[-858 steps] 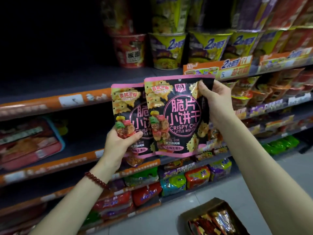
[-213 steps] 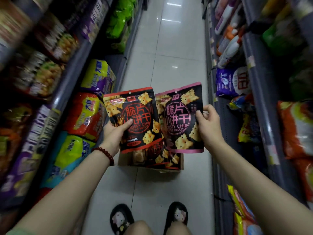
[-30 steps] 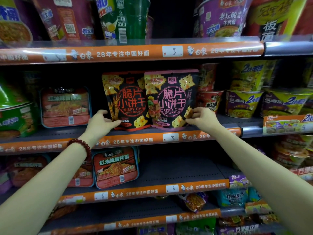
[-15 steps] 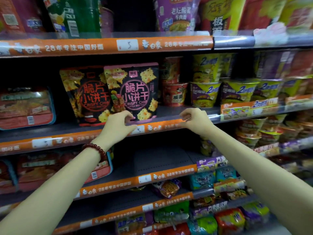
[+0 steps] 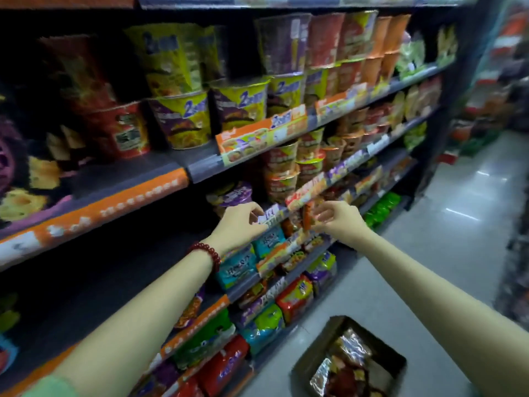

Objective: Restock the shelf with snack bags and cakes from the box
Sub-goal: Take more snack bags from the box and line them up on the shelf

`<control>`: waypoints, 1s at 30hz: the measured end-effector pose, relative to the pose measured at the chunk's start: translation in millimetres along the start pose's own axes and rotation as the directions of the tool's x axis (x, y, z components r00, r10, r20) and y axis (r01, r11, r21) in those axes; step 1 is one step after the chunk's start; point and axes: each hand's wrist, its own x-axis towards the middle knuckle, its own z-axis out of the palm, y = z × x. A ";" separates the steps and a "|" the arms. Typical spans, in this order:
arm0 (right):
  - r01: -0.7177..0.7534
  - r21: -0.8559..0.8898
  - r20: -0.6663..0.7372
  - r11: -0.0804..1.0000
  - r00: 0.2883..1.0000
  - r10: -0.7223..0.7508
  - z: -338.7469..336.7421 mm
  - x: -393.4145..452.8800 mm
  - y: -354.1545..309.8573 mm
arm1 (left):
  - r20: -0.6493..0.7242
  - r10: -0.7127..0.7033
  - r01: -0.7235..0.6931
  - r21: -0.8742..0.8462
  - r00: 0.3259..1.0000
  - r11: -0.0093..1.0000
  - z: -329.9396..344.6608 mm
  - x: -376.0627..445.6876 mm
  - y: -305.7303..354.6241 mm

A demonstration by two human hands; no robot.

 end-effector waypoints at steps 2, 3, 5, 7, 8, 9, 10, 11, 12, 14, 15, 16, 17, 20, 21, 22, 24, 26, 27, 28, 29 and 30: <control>-0.120 0.040 -0.053 0.992 0.991 0.122 -6.5 -7.9 35.7 | 0.090 0.044 -0.042 -0.028 0.995 0.999 30.7 26.0 13.3; -0.176 0.061 -0.080 0.983 0.980 0.180 -9.0 -12.7 54.7 | 0.124 0.066 -0.061 -0.040 0.990 0.997 46.7 38.4 20.0; -0.283 0.090 -0.125 0.955 0.948 0.293 -10.4 -23.4 92.7 | 0.187 0.116 -0.103 -0.076 0.975 0.992 80.9 62.5 30.1; -0.395 0.152 -0.158 0.906 0.895 0.417 -8.3 -36.6 128.6 | 0.255 0.164 -0.140 -0.112 0.953 0.984 117.9 82.4 37.6; -0.450 0.184 -0.171 0.874 0.861 0.479 -6.8 -44.0 145.7 | 0.293 0.185 -0.156 -0.120 0.938 0.981 137.2 90.5 41.5; -0.498 0.205 -0.183 0.843 0.827 0.532 -4.9 -52.0 161.3 | 0.331 0.206 -0.174 -0.123 0.921 0.977 156.2 96.8 45.2; -0.540 0.213 -0.193 0.814 0.794 0.577 -2.4 -60.0 175.9 | 0.368 0.226 -0.193 -0.126 0.902 0.973 175.8 102.6 47.7; -0.576 0.215 -0.201 0.789 0.764 0.613 1.2 -68.1 190.8 | 0.403 0.248 -0.216 -0.124 0.881 0.969 194.5 107.0 50.6; -0.607 0.217 -0.207 0.765 0.737 0.643 5.5 -76.2 204.5 | 0.435 0.265 -0.235 -0.123 0.861 0.964 212.7 110.2 53.2; -0.660 0.216 -0.214 0.719 0.687 0.695 18.5 -91.8 230.6 | 0.486 0.290 -0.255 -0.139 0.825 0.957 248.6 111.8 56.5; -0.683 0.216 -0.213 0.698 0.665 0.716 27.5 -98.7 244.4 | 0.509 0.292 -0.253 -0.146 0.810 0.956 266.6 110.0 57.2; -0.698 0.221 -0.211 0.681 0.648 0.732 37.9 -105.1 257.9 | 0.527 0.289 -0.247 -0.150 0.799 0.957 284.4 106.8 56.2; -0.708 0.233 -0.210 0.667 0.633 0.745 50.0 -110.8 272.2 | 0.541 0.287 -0.243 -0.152 0.791 0.958 303.0 102.7 53.5; -0.723 0.272 -0.186 0.635 0.609 0.771 93.1 -123.4 317.8 | 0.584 0.276 -0.218 -0.169 0.764 0.961 363.2 88.7 35.7; -0.725 0.282 -0.175 0.628 0.605 0.777 109.0 -126.2 333.1 | 0.595 0.275 -0.215 -0.172 0.755 0.961 383.7 84.1 27.7; -0.729 0.287 -0.169 0.622 0.600 0.782 125.6 -128.6 348.9 | 0.606 0.268 -0.209 -0.167 0.749 0.963 404.8 79.6 18.4; -0.733 0.295 -0.170 0.613 0.591 0.788 158.8 -131.5 380.0 | 0.628 0.247 -0.195 -0.151 0.738 0.969 446.1 71.6 -2.0; -0.735 0.318 -0.160 0.598 0.580 0.798 193.2 -133.2 412.8 | 0.653 0.223 -0.187 -0.126 0.724 0.974 487.1 64.7 -25.3; -0.738 0.326 -0.152 0.590 0.576 0.804 210.5 -133.6 429.2 | 0.662 0.214 -0.187 -0.113 0.718 0.976 507.3 62.1 -38.0; -0.743 0.329 -0.142 0.583 0.571 0.808 227.9 -133.9 445.8 | 0.669 0.207 -0.187 -0.103 0.714 0.977 528.0 60.1 -51.6; -0.747 0.334 -0.132 0.576 0.568 0.813 245.6 -134.0 462.7 | 0.677 0.201 -0.183 -0.100 0.708 0.978 548.3 58.2 -65.4; -0.749 0.336 -0.126 0.571 0.565 0.816 262.6 -134.1 478.9 | 0.687 0.194 -0.174 -0.099 0.701 0.980 568.2 56.4 -79.1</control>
